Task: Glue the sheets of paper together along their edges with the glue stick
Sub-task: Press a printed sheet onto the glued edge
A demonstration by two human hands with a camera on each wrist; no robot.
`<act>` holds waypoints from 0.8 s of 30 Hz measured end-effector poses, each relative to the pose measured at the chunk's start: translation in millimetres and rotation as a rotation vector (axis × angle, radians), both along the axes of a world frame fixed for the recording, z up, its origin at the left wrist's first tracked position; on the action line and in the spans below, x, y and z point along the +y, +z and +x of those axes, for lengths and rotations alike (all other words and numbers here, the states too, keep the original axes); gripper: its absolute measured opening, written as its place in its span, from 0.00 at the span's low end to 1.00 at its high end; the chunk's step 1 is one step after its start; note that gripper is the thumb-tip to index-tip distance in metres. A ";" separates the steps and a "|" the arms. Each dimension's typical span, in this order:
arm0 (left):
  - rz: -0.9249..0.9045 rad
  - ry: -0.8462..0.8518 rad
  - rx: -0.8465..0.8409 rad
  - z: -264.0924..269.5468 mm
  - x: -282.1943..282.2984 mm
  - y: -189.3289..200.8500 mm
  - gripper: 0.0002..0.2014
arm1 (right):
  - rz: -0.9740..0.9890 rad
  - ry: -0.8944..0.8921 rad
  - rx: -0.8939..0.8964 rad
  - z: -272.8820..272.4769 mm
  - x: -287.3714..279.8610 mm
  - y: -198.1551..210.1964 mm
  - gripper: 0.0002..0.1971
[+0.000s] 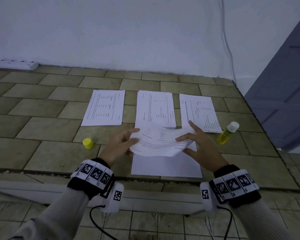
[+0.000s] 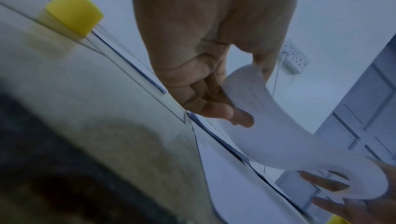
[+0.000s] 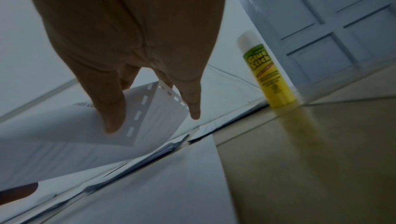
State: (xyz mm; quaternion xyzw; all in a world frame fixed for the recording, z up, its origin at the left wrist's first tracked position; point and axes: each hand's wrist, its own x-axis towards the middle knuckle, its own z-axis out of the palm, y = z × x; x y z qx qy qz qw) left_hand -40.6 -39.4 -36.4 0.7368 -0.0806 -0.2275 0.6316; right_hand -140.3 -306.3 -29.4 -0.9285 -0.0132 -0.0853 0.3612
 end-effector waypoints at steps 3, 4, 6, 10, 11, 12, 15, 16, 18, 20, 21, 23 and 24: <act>0.020 -0.066 -0.010 -0.3 1.9 -6.6 0.16 | 0.084 -0.003 0.036 -4.5 -7.3 -3.5 0.21; 0.012 -0.073 -0.006 -0.8 1.9 -7.6 0.16 | 0.188 -0.007 0.067 -6.0 -8.7 -2.4 0.21; -0.017 -0.070 0.019 -1.8 1.2 -9.2 0.17 | 0.409 -0.040 0.128 -8.0 -11.2 0.7 0.22; -0.043 -0.072 0.030 -6.7 -1.5 -10.7 0.16 | 0.537 -0.139 0.167 -7.8 -16.8 -0.2 0.18; -0.043 -0.074 0.032 -7.9 -2.1 -10.7 0.16 | 0.498 -0.174 0.168 -8.1 -18.6 -1.7 0.17; -0.040 -0.072 0.029 -8.6 -2.3 -11.0 0.15 | 0.460 -0.205 0.173 -8.4 -20.2 -3.0 0.15; 0.040 -0.051 -0.043 -10.7 -3.2 -9.7 0.09 | 0.336 -0.247 0.198 -10.9 -21.7 -3.1 0.12; 0.097 -0.048 -0.099 -11.8 -3.1 -9.1 0.07 | 0.286 -0.247 0.198 -12.4 -21.1 -2.1 0.12; 0.196 -0.045 -0.198 -13.3 -2.6 -10.5 0.06 | 0.190 -0.242 0.196 -15.4 -19.5 -0.3 0.11; 0.279 -0.058 -0.259 -13.8 -1.4 -12.3 0.06 | 0.101 -0.236 0.222 -17.2 -18.2 0.6 0.11; 0.314 -0.070 -0.283 -14.2 -0.9 -12.7 0.06 | 0.069 -0.233 0.238 -17.7 -17.6 0.8 0.12; 0.348 -0.089 -0.292 -13.4 -0.6 -14.0 0.10 | 0.037 -0.229 0.258 -18.0 -16.8 -0.1 0.13; 0.360 -0.095 -0.292 -13.6 -0.5 -13.9 0.11 | 0.026 -0.228 0.268 -18.3 -16.3 -0.9 0.13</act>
